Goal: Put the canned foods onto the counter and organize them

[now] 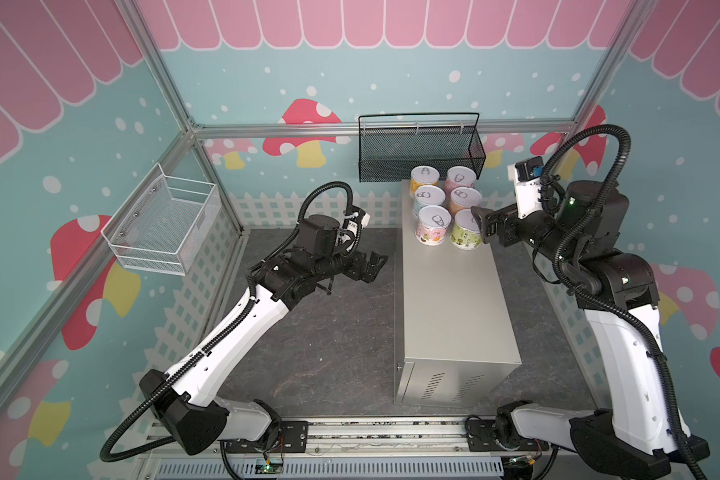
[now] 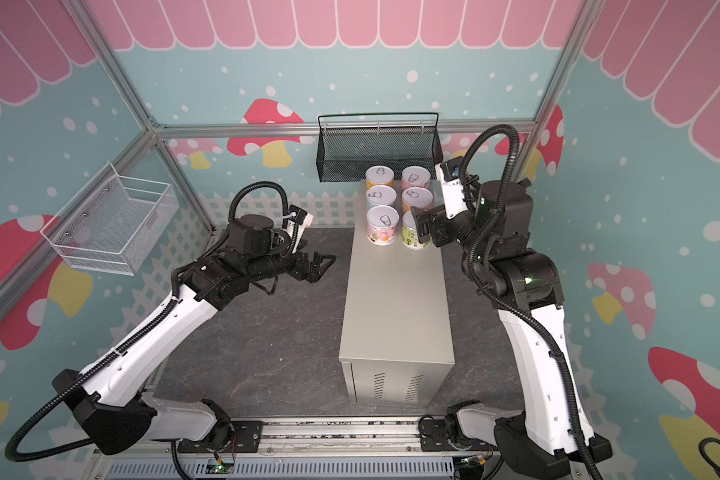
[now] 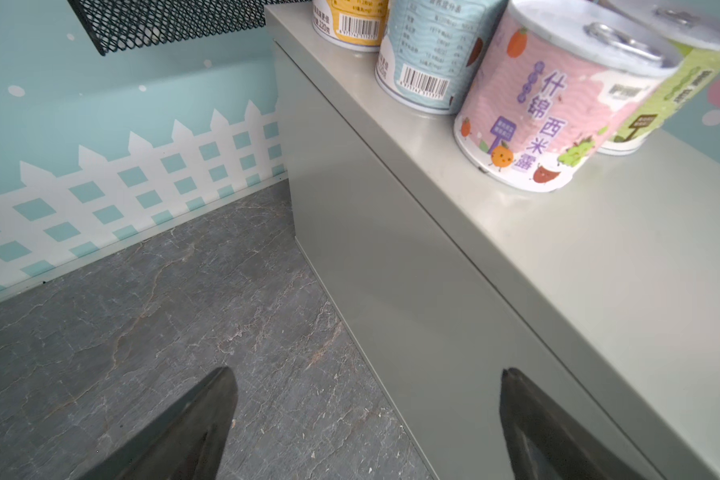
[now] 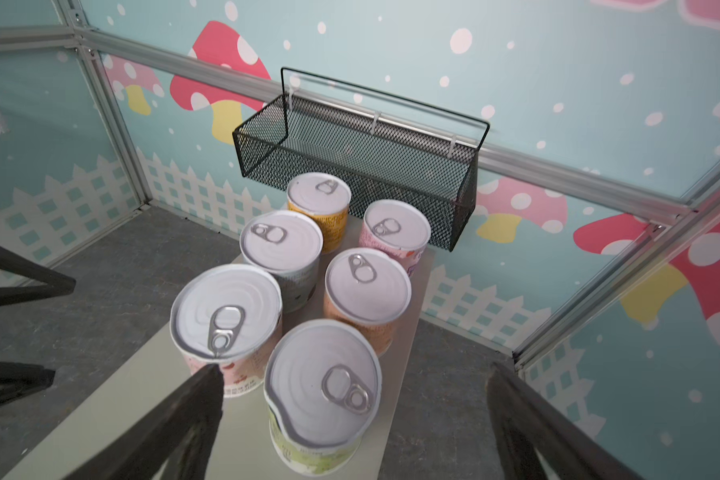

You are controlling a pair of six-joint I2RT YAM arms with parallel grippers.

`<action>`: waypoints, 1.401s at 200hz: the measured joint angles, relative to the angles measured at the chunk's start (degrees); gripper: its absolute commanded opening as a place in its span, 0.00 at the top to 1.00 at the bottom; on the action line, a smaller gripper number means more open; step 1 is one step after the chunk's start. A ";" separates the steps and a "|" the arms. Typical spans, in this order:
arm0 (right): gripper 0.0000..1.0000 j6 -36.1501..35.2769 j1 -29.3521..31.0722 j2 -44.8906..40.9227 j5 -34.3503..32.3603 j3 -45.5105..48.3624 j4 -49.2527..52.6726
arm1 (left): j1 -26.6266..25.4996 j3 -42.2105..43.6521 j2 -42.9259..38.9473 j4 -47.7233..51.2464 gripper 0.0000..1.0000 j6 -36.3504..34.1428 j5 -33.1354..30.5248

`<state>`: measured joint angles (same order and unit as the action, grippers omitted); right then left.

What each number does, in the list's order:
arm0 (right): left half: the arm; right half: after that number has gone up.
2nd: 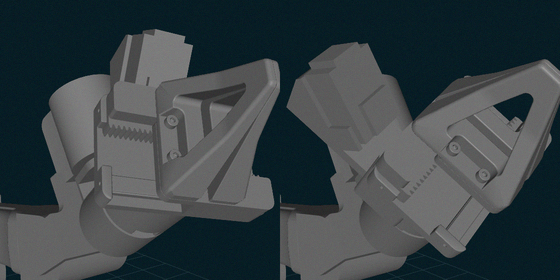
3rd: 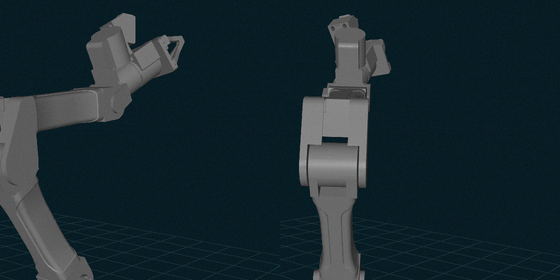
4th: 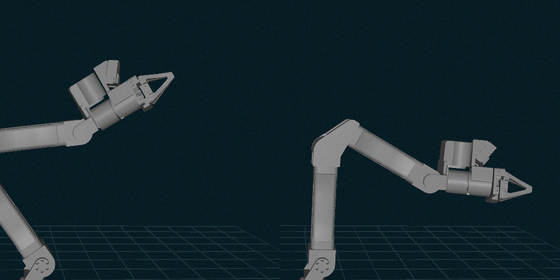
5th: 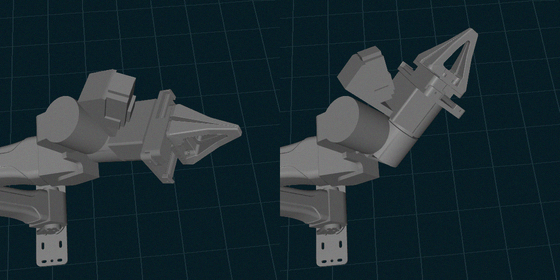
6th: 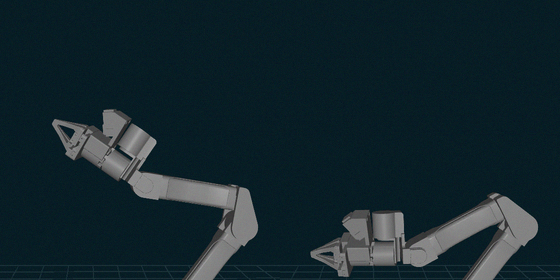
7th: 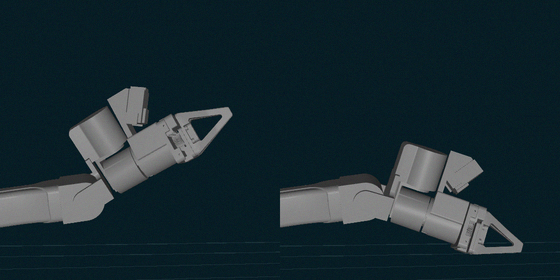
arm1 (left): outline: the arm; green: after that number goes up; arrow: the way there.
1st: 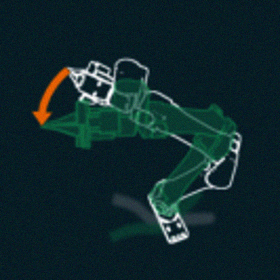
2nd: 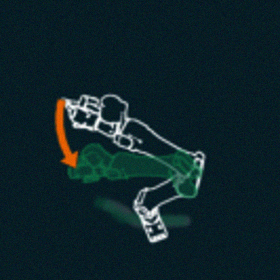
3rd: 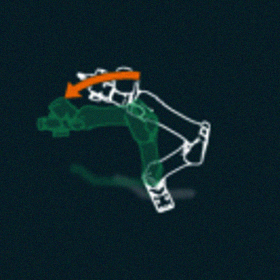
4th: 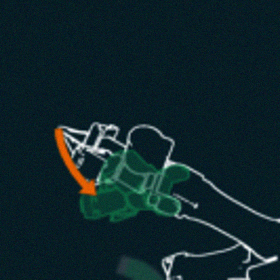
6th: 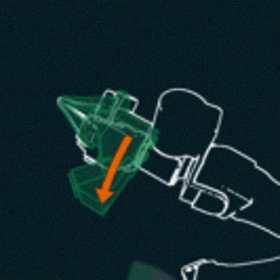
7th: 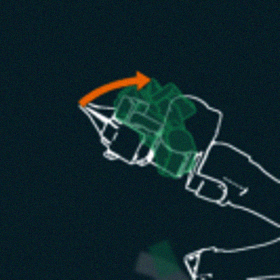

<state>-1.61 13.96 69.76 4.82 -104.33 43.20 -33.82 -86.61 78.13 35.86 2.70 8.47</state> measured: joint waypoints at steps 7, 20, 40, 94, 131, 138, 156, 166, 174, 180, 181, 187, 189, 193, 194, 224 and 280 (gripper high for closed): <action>0.01 0.00 -0.76 -2.05 1.84 3.89 -2.01 | 0.00 0.11 -0.42 0.00 0.01 -0.11 0.68; 0.01 0.02 -1.36 -6.16 4.33 10.75 -4.98 | -0.02 0.11 -1.09 -0.07 0.01 -0.22 2.36; 0.01 0.11 -1.66 -10.71 6.75 17.57 -7.48 | -0.28 0.11 -1.79 -0.07 0.01 -0.44 5.33; 0.01 0.57 -2.29 -12.48 8.92 26.18 -12.76 | -2.86 -0.70 -1.84 0.46 0.01 -1.64 10.03; 0.01 0.61 -3.10 -12.41 9.18 29.03 -14.73 | -3.06 -1.95 -1.84 0.79 0.01 -1.66 11.50; 0.01 0.68 -3.30 -12.46 9.22 29.51 -15.37 | -3.10 -2.05 -1.84 0.79 0.01 -1.66 11.67; 0.01 0.96 -4.02 -12.37 9.25 30.75 -16.94 | -3.39 -2.25 -1.79 0.96 0.01 -1.66 11.87; 0.01 1.09 -4.42 -12.24 9.31 31.26 -17.49 | -3.65 -2.34 -1.73 1.05 0.01 -1.66 11.96; 0.01 1.22 -4.74 -12.04 9.49 31.65 -18.01 | -3.87 -2.40 -1.62 1.11 0.01 -1.66 11.96; 0.01 1.27 -5.01 -11.93 9.70 31.87 -18.29 | -4.11 -2.45 -1.49 1.20 0.01 -1.66 11.93; 0.01 1.27 -5.03 -11.91 9.75 31.89 -18.36 | -4.15 -2.45 -1.49 1.20 0.01 -1.66 11.93; 0.01 1.29 -5.25 -11.76 9.88 32.06 -18.60 | -4.26 -2.47 -1.36 1.22 0.01 -1.66 11.93; 0.01 1.31 -5.31 -11.72 9.94 32.13 -18.75 | -4.31 -2.47 -1.27 1.22 0.01 -1.66 11.93; 0.01 1.36 -5.40 -11.63 10.08 32.24 -19.04 | -4.42 -2.47 -1.18 1.25 0.01 -1.66 11.93; 0.01 1.36 -5.42 -11.61 10.08 32.26 -19.06 | -4.48 -2.47 -1.16 1.25 0.01 -1.66 11.93; 0.01 1.46 -5.99 -10.99 10.80 32.70 -20.44 | -4.96 -2.91 -0.17 1.77 0.01 -1.66 11.91; 0.01 1.44 -6.14 -9.73 12.52 33.07 -20.94 | -5.22 -4.70 1.11 2.08 0.01 -2.01 11.91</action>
<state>-0.16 7.81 60.03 17.34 -71.26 22.26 -39.05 -91.31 79.24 37.93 0.69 20.38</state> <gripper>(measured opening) 0.993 0.990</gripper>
